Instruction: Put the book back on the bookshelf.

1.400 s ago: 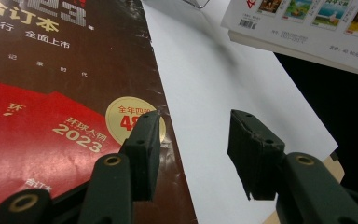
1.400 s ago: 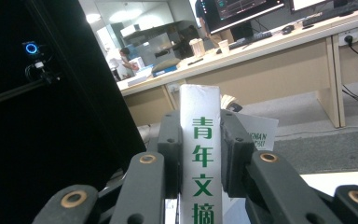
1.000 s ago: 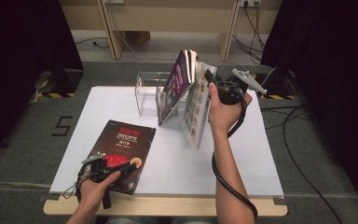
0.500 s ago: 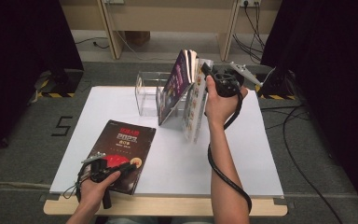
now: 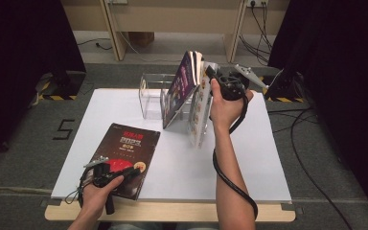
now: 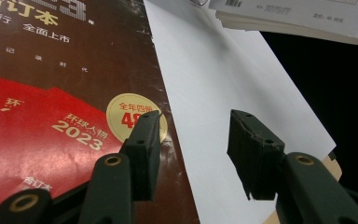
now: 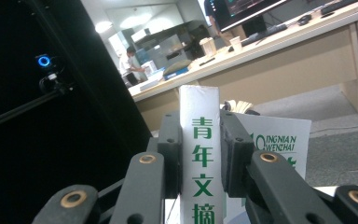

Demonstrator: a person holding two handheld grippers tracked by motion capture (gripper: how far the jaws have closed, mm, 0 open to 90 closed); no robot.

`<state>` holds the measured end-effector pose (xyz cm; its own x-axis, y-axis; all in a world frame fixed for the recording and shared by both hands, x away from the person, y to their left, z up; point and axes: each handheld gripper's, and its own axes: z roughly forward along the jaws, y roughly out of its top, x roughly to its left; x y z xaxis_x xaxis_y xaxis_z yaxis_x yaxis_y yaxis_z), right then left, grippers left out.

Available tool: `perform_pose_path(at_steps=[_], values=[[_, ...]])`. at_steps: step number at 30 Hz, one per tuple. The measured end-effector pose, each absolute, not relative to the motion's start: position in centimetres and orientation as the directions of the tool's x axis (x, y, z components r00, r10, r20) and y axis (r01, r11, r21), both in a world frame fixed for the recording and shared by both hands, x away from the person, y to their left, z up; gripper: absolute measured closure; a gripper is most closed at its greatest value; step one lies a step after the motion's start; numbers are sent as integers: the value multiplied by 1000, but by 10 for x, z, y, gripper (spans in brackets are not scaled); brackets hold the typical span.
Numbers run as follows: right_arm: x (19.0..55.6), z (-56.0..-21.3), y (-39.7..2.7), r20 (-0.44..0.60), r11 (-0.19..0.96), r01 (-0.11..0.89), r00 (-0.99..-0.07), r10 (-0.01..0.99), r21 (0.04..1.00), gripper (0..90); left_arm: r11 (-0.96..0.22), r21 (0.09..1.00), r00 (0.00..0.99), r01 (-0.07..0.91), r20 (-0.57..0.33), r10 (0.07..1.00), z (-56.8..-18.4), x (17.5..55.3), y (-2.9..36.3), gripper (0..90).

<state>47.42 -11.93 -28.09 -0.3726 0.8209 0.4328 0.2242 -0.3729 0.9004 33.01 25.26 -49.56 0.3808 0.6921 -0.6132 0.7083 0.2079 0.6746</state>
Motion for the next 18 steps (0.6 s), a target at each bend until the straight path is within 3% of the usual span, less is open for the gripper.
perform_pose_path(at_steps=[12,18], values=[[457,-291,-126,427,-367,219,-421,800,904,740,202,673,384,712,-613,691,-496,329,250,536],[449,-305,-122,376,-321,198,-421,826,926,739,213,672,376,709,-616,693,-496,329,255,535]])
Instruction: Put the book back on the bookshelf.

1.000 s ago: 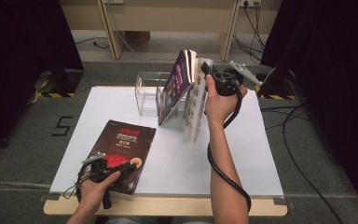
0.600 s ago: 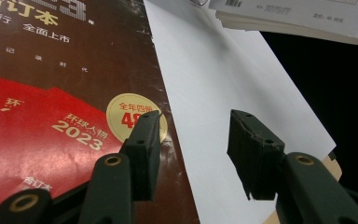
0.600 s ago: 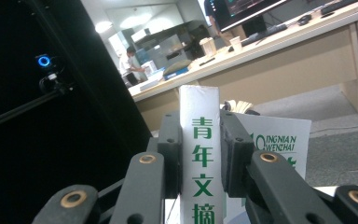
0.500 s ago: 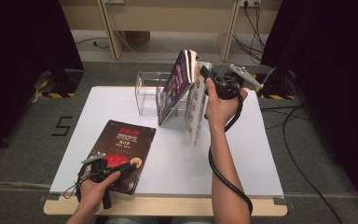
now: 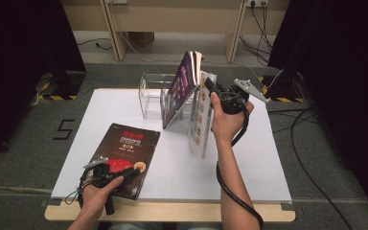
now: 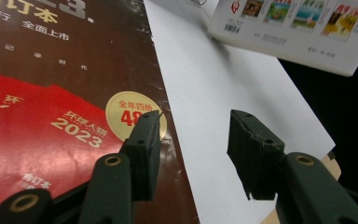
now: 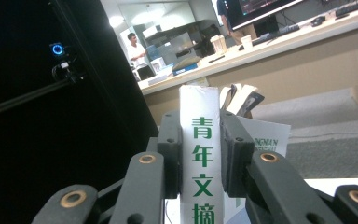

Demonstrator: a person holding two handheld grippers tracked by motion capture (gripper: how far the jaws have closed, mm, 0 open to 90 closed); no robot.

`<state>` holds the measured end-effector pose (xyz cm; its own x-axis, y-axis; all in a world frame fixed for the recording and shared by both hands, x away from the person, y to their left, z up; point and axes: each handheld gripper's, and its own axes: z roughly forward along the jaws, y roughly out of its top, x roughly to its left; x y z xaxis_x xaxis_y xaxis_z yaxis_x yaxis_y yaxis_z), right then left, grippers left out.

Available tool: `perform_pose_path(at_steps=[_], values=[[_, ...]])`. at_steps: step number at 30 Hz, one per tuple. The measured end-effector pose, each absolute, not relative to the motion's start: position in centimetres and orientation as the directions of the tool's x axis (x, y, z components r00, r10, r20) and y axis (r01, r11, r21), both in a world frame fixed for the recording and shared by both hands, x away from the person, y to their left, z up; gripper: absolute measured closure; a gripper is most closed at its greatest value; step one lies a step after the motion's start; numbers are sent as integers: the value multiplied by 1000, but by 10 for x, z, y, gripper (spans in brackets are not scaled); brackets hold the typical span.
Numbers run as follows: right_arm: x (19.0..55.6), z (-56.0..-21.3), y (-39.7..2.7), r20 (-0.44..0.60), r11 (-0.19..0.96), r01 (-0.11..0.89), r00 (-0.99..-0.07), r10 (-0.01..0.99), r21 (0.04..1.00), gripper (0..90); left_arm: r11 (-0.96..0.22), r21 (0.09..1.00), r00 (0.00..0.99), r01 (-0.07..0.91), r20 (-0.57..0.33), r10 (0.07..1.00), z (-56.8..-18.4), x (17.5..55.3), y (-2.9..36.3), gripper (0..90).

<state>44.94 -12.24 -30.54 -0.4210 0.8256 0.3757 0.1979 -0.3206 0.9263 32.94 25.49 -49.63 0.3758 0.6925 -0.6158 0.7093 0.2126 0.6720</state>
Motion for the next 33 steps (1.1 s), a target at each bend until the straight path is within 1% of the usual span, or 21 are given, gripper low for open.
perform_pose_path(at_steps=[4,8,12,16,22,24,28,33], values=[[433,-309,-125,298,-252,161,-432,851,954,734,215,674,375,707,-614,695,-496,330,256,535],[417,-316,-134,275,-214,182,-445,852,960,726,215,676,377,705,-614,694,-495,329,255,535],[405,-322,-144,238,-175,183,-420,876,967,723,209,676,379,707,-612,694,-495,328,252,535],[402,-326,-156,259,-192,199,-400,879,961,726,205,674,380,710,-611,695,-496,329,250,535],[401,-333,-162,285,-210,234,-362,888,949,725,208,673,377,710,-612,695,-496,329,251,535],[400,-333,-163,284,-212,230,-353,891,950,733,207,674,378,710,-612,695,-496,329,251,534],[398,-326,-164,307,-239,219,-375,875,946,739,207,675,380,709,-612,694,-496,329,251,534],[399,-315,-156,302,-237,202,-409,861,950,741,217,675,377,705,-616,692,-495,329,251,535]])
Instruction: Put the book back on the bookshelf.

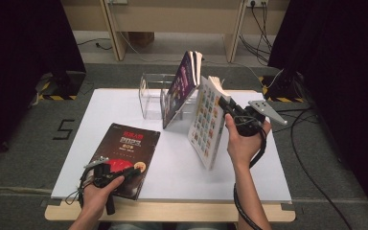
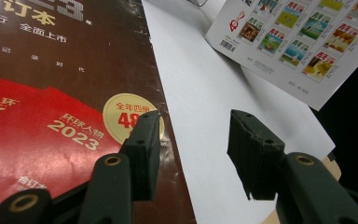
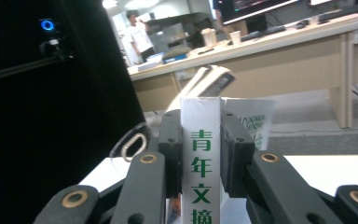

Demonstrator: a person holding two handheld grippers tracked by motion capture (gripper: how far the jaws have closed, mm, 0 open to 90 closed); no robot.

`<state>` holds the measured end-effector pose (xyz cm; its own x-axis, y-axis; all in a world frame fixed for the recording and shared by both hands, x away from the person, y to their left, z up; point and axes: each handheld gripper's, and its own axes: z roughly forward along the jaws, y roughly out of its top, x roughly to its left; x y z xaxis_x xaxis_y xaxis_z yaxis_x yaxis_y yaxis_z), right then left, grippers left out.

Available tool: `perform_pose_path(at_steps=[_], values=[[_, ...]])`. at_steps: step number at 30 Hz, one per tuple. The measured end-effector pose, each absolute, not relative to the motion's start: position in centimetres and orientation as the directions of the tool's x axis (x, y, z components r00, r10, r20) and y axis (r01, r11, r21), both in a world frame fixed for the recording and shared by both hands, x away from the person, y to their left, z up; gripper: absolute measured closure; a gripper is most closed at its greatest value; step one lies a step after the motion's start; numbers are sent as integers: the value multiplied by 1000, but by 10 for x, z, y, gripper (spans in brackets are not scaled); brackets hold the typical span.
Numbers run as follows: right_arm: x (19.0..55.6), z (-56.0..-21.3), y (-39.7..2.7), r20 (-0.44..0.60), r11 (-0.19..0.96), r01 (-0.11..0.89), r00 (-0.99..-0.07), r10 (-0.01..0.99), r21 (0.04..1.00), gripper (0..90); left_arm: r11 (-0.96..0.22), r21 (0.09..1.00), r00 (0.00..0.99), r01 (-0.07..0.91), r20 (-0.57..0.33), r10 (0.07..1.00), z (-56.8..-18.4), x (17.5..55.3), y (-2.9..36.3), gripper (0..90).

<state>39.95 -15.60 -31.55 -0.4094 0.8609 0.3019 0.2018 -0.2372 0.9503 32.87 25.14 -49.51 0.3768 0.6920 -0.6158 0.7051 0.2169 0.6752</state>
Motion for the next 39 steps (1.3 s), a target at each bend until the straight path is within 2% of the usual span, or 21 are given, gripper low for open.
perform_pose_path(at_steps=[16,39], values=[[432,-299,-119,335,-264,208,-520,786,942,741,222,675,376,703,-619,690,-495,330,254,535],[463,-289,-101,336,-253,223,-573,748,941,742,219,672,377,707,-620,688,-497,331,255,535]])
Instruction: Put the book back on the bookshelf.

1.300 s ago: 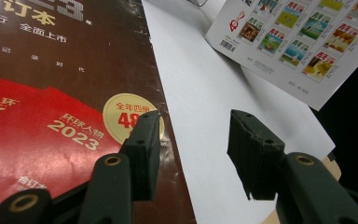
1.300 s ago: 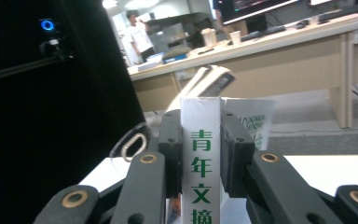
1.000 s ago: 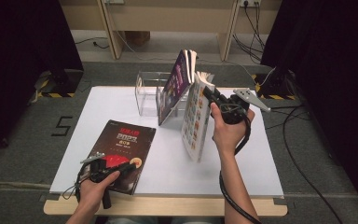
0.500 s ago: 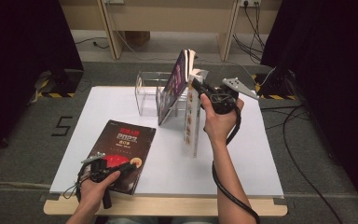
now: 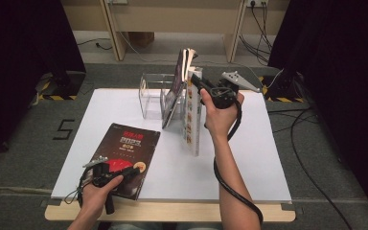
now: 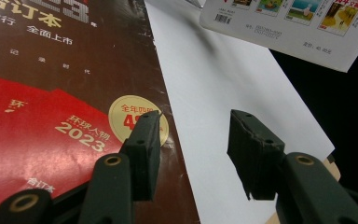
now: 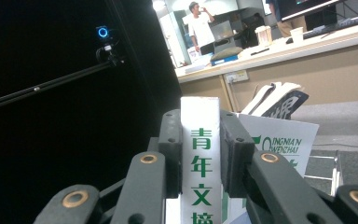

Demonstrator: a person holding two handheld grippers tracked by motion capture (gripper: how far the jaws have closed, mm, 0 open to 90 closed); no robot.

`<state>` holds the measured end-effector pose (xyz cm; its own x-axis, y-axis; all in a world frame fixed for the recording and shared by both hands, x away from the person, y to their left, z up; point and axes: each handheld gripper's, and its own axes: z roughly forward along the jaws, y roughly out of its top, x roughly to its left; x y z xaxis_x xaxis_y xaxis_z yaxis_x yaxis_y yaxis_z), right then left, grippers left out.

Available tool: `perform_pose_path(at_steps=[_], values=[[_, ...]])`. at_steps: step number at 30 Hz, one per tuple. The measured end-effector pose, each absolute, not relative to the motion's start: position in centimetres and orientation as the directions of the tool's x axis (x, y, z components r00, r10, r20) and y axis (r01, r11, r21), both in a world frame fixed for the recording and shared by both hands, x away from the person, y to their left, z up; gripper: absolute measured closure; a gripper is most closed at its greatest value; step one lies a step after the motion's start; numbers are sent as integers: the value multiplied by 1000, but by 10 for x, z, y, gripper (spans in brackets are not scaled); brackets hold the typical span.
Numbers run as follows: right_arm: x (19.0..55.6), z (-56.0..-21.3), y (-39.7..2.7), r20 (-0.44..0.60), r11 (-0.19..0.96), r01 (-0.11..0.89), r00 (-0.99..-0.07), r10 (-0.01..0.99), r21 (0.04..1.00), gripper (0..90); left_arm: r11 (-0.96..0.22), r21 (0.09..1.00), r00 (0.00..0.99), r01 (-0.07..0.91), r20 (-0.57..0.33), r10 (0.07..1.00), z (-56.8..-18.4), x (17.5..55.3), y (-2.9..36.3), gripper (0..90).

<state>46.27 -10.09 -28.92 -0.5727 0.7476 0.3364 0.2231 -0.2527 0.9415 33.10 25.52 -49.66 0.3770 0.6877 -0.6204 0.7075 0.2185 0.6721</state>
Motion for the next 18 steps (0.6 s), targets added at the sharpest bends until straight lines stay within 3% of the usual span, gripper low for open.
perform_pose_path(at_steps=[18], values=[[498,-288,-113,386,-324,211,-507,771,922,742,216,667,375,713,-623,686,-499,332,254,535]])
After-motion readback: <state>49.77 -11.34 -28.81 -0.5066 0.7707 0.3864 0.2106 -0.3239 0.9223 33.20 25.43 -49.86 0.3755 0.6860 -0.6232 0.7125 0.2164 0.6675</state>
